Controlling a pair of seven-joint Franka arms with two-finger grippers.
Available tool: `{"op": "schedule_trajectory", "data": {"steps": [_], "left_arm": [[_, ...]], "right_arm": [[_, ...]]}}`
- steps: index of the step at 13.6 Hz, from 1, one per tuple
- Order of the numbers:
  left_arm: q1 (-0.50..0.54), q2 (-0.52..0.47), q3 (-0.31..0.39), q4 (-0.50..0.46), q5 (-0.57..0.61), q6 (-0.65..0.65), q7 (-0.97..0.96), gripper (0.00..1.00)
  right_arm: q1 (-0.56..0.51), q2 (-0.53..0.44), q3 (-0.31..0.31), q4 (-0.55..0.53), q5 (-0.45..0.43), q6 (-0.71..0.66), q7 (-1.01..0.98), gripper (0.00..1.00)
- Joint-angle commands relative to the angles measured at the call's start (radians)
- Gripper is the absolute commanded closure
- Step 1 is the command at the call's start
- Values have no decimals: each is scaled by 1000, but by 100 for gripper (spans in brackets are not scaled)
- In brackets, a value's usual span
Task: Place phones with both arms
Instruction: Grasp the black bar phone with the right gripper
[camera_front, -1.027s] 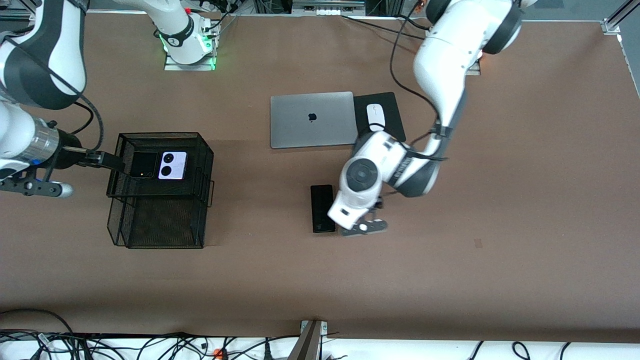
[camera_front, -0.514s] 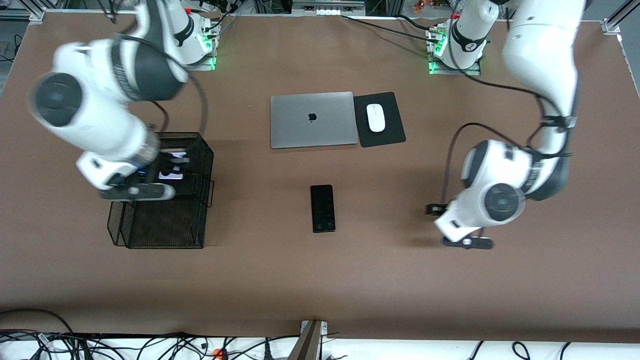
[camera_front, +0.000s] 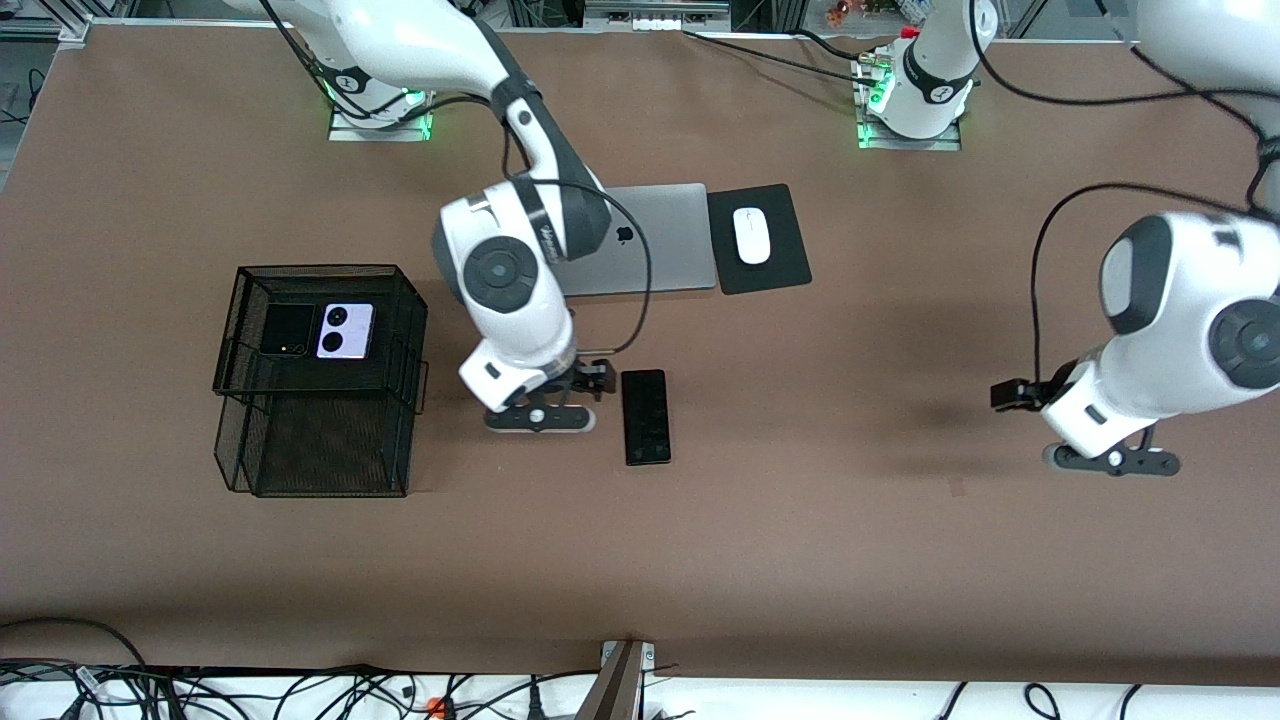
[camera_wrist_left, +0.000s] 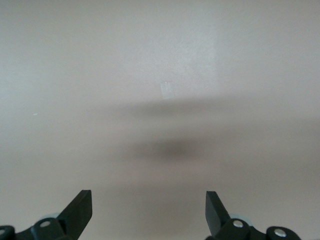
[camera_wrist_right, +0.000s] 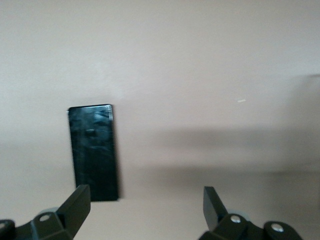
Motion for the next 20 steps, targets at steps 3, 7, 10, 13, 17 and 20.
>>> {"op": "schedule_trajectory", "data": {"steps": [3, 7, 10, 13, 17, 20], "left_arm": [[3, -236, -23, -51, -21, -120, 21, 0], [5, -345, -23, -100, -47, -160, 35, 0], [3, -381, -23, -115, -49, -165, 39, 0], [-3, -364, -21, -94, -50, -174, 29, 0], [0, -356, -21, -92, -55, -172, 32, 0], [3, -358, -20, -91, -78, -171, 35, 0]], "right_arm": [[0, 152, 52, 109, 14, 111, 53, 0], [34, 203, 52, 115, 11, 187, 56, 0], [49, 240, 52, 115, 10, 251, 56, 0], [65, 258, 52, 114, 10, 280, 62, 0], [71, 266, 52, 114, 10, 280, 65, 0], [77, 272, 52, 112, 8, 280, 65, 0]]}}
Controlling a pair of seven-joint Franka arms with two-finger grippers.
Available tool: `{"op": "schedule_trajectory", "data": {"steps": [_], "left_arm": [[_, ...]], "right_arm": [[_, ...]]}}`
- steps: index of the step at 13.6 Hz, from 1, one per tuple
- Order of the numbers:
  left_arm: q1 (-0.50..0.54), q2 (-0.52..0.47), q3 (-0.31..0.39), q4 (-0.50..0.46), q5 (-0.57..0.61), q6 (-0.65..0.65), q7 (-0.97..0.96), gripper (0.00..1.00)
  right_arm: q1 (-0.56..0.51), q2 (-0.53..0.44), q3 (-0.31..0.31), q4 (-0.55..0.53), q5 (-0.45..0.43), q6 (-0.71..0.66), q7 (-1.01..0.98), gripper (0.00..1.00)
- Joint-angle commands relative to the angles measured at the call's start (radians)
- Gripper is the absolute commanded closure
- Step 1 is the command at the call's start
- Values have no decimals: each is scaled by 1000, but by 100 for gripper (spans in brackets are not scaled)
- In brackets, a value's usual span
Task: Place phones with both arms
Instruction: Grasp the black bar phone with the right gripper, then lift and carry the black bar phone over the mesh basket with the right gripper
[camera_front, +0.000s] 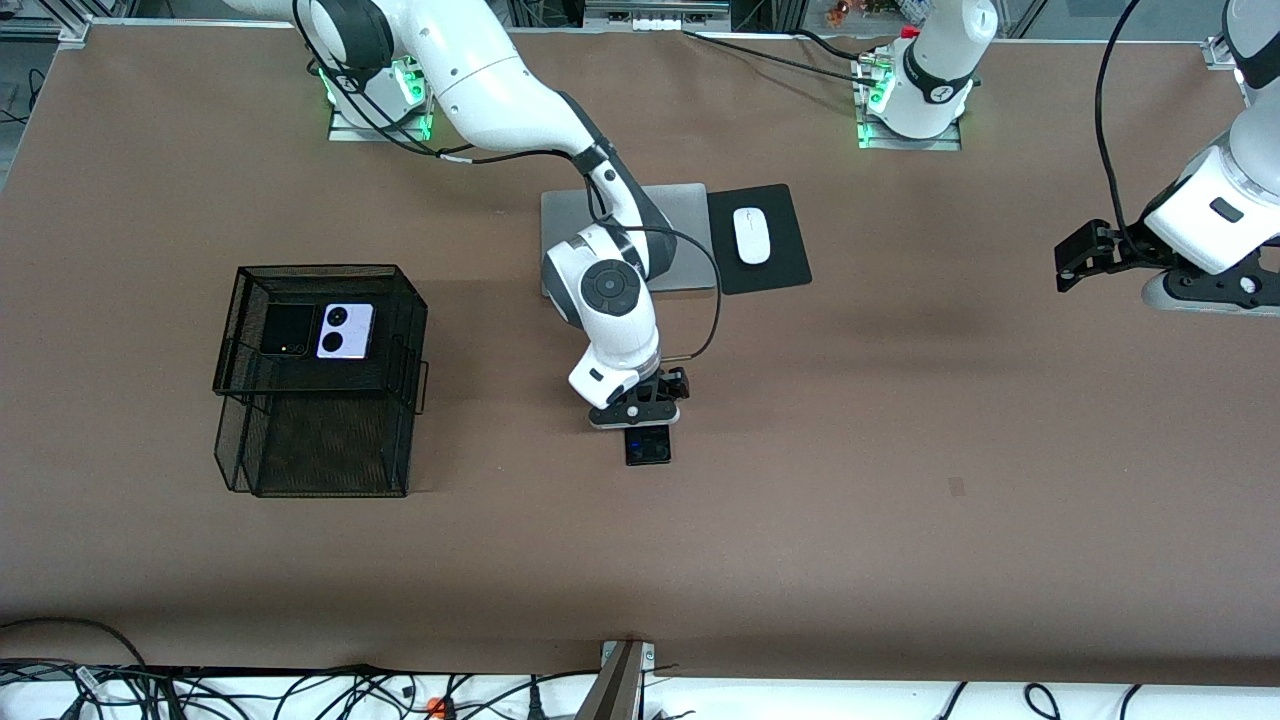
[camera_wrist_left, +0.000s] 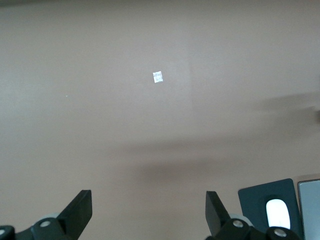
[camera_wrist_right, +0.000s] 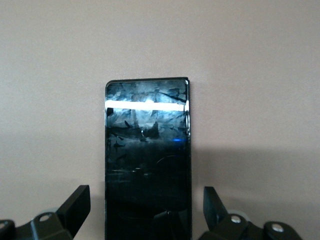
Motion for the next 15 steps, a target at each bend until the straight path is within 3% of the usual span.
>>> {"op": "schedule_trajectory", "data": {"steps": [1, 15], "left_arm": [[3, -8, 1, -5, -27, -1, 22, 0], [4, -17, 1, -8, -28, -50, 74, 0]], "right_arm": [[6, 26, -5, 31, 8, 2, 15, 0], [8, 36, -5, 27, 7, 4, 16, 0]]}}
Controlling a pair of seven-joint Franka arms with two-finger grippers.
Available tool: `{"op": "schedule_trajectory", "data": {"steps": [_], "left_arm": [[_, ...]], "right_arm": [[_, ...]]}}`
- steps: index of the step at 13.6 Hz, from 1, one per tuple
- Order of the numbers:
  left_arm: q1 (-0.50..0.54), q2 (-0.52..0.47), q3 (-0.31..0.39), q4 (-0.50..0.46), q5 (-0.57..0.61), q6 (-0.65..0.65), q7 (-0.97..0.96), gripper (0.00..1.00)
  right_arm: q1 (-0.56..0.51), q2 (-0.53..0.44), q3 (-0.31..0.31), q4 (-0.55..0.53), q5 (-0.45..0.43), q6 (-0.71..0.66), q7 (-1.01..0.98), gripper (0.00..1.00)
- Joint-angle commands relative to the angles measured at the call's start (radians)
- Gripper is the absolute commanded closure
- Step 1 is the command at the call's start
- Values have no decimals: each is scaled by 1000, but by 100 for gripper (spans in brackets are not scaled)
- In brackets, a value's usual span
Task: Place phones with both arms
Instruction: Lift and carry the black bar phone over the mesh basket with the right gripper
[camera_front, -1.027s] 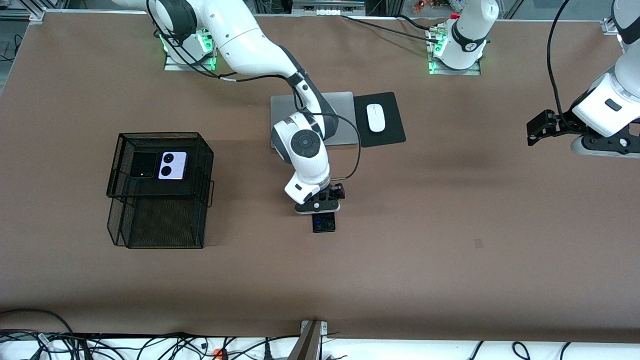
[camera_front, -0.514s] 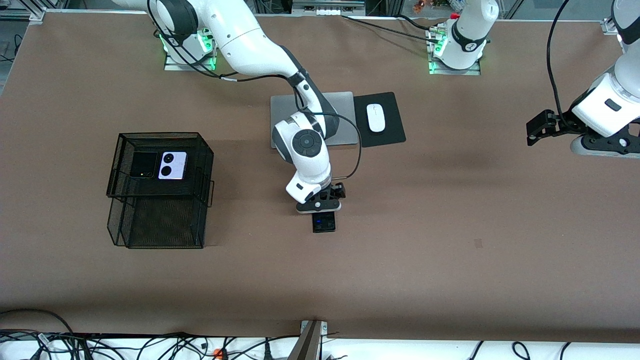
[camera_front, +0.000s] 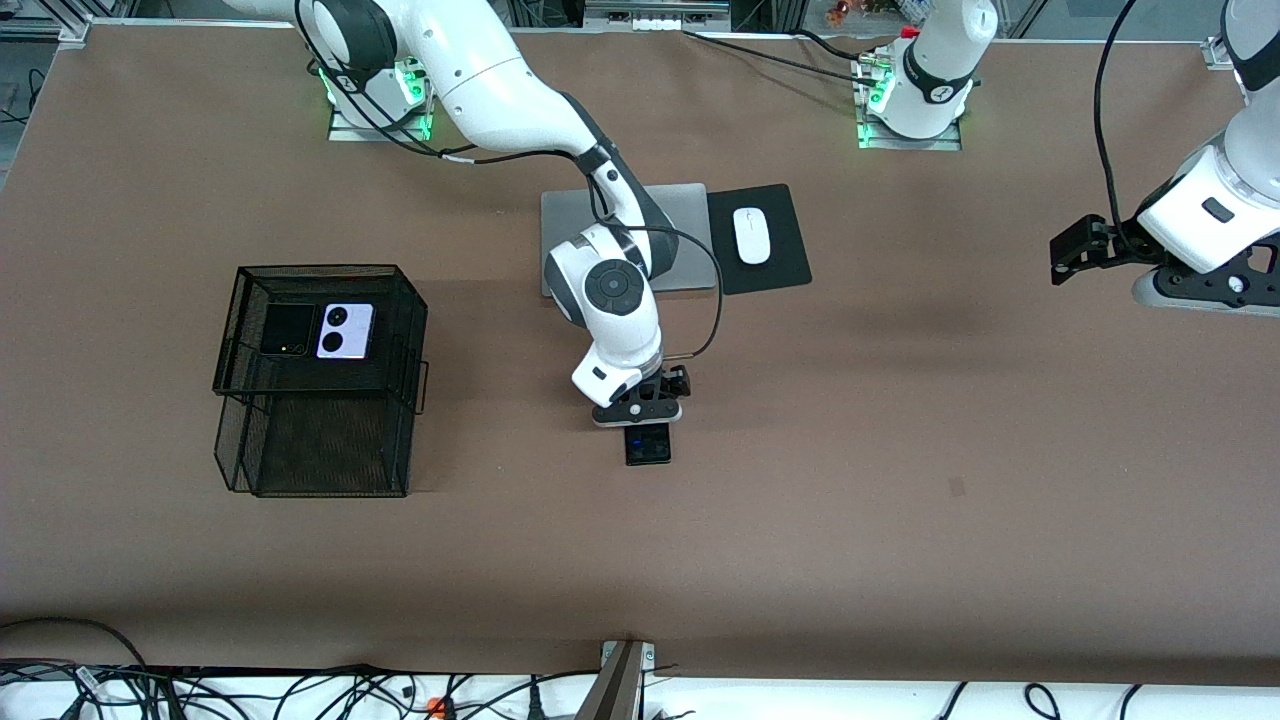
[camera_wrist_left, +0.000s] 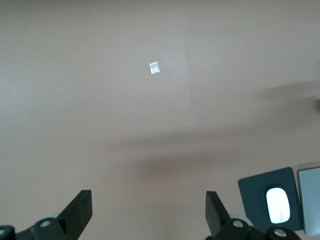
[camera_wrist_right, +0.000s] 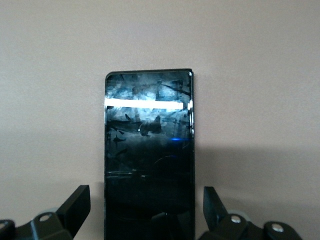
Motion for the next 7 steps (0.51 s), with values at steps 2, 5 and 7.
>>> {"op": "schedule_trajectory", "data": {"steps": [2, 5, 7], "left_arm": [[-5, -16, 0, -4, -37, -16, 36, 0], [-4, -16, 1, -4, -74, -16, 35, 0], [1, -15, 1, -4, -76, -16, 41, 0]], "right_arm": [[4, 33, -5, 27, 7, 4, 17, 0], [11, 44, -5, 27, 7, 39, 15, 0], [12, 48, -5, 27, 5, 39, 17, 0]]}}
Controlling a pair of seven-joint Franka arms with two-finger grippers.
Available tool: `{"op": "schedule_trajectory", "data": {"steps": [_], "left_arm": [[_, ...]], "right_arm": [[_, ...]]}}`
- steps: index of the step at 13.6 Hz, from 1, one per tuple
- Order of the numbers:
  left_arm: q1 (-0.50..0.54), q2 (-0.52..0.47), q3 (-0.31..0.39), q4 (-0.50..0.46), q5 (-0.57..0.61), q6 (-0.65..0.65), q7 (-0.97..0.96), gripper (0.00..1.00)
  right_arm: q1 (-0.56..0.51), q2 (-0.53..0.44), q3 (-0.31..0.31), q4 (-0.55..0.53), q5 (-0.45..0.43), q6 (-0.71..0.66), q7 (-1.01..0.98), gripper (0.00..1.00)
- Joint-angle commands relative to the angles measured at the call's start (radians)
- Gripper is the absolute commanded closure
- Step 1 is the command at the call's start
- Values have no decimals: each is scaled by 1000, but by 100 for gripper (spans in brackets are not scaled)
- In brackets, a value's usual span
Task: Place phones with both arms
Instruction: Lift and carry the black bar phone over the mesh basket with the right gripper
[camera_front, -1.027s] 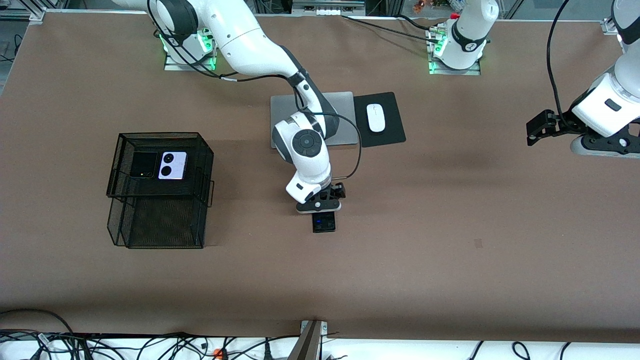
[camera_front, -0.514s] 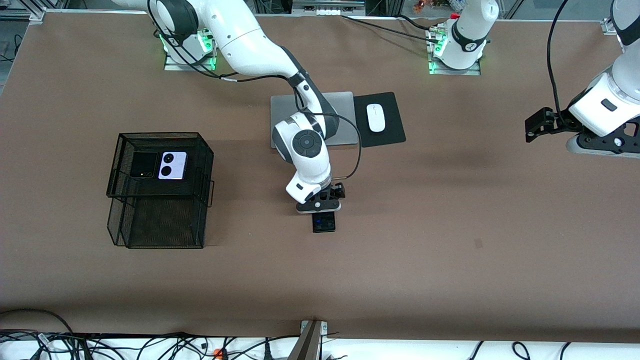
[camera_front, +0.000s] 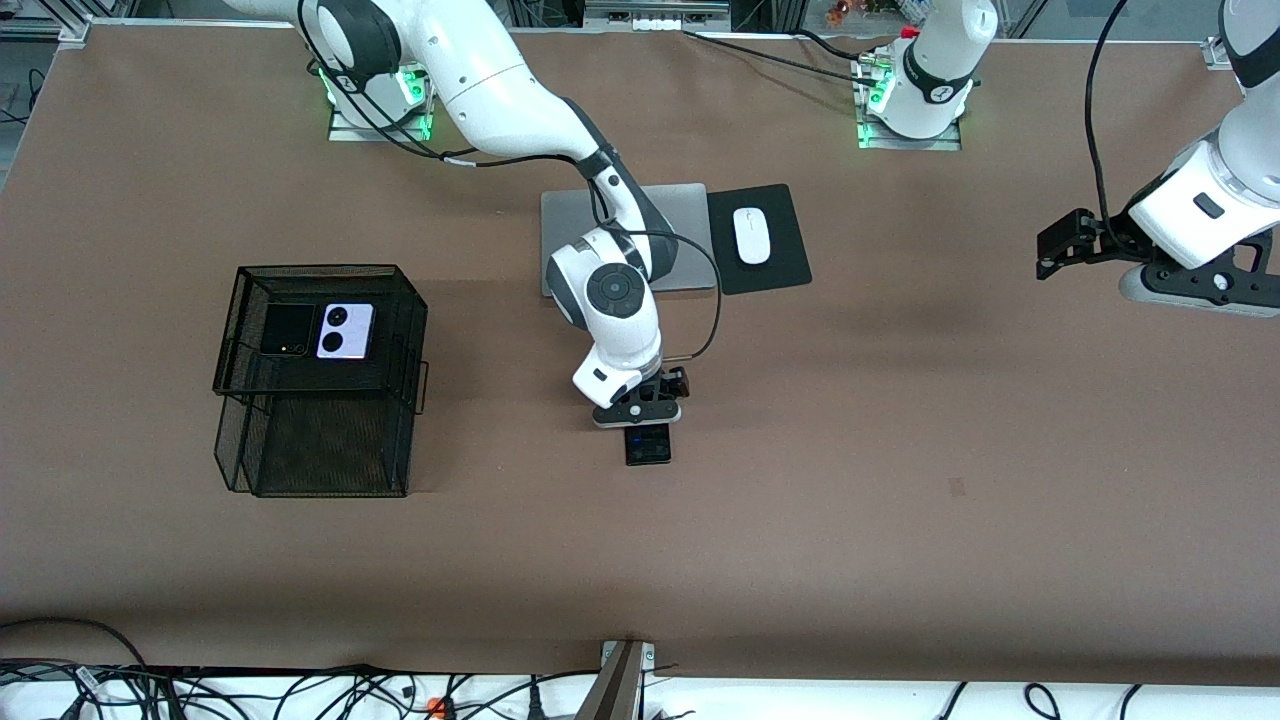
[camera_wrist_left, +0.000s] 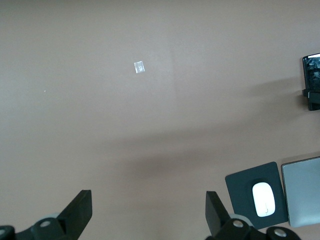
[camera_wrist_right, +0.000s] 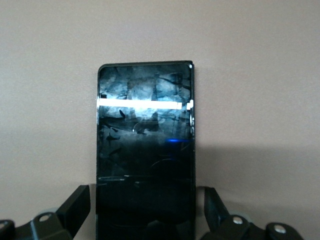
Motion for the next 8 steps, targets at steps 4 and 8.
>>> {"op": "schedule_trajectory", "data": {"steps": [4, 8], "left_arm": [[4, -13, 5, -4, -22, -13, 28, 0], [4, -10, 7, -4, -22, -13, 25, 0]], "right_arm": [[12, 27, -6, 27, -13, 20, 12, 81], [13, -15, -20, 11, -25, -21, -2, 92]]}}
